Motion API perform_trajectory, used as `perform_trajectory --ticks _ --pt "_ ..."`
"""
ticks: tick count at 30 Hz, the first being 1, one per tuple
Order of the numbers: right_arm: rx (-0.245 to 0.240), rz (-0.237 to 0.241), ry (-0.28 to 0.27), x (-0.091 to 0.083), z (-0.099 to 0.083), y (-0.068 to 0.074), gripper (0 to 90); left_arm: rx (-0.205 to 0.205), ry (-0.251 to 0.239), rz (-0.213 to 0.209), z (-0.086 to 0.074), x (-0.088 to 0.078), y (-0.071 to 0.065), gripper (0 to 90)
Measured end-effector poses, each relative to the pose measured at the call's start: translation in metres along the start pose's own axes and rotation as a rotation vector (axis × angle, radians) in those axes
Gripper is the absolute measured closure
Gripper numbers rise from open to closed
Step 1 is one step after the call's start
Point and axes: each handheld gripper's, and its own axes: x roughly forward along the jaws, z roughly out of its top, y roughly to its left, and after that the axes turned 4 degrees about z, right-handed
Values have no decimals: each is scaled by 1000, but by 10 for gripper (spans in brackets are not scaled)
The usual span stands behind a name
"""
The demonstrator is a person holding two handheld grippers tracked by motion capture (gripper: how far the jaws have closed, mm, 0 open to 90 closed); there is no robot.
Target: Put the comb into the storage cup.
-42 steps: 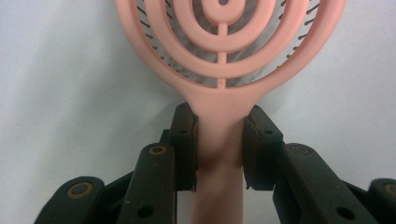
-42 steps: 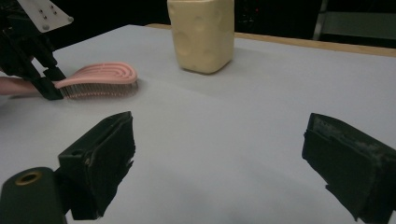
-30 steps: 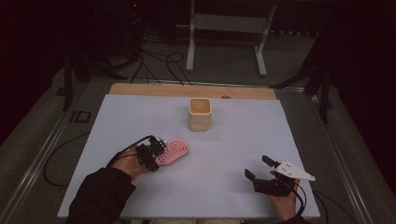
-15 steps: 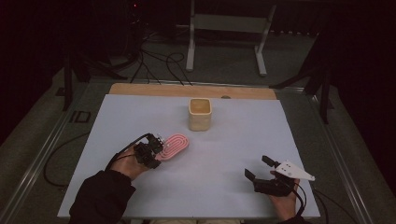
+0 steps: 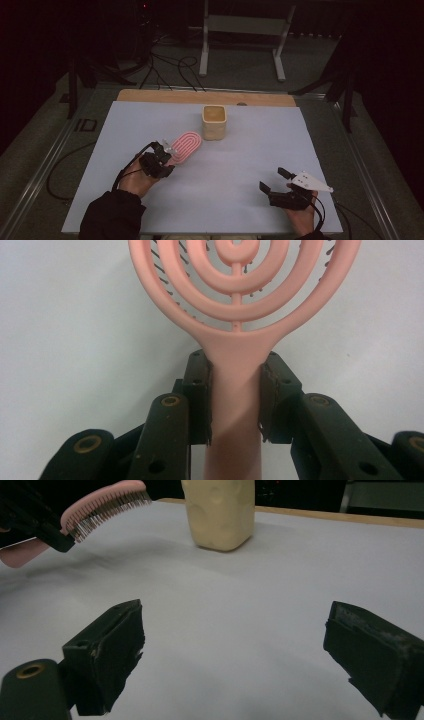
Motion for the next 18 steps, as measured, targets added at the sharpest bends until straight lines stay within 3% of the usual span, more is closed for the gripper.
perform_trajectory --ticks 3,6,10,12,16,18 --pt "-3 4 0 2 0 0 90 -8 -25 27 -2 -2 -2 703" --pt "16 11 1 5 1 -1 90 -24 -80 88 -6 -5 -7 703" --pt "30 11 4 8 3 -4 90 -27 -117 119 -8 -6 -12 703" --pt "36 4 12 9 4 -7 90 -7 -153 136 -10 -5 -15 702" --pt "51 -15 19 11 7 -8 90 31 -179 147 -10 -4 -17 703" --pt "58 -19 16 12 9 -7 90 23 -208 141 -12 -4 -18 703"
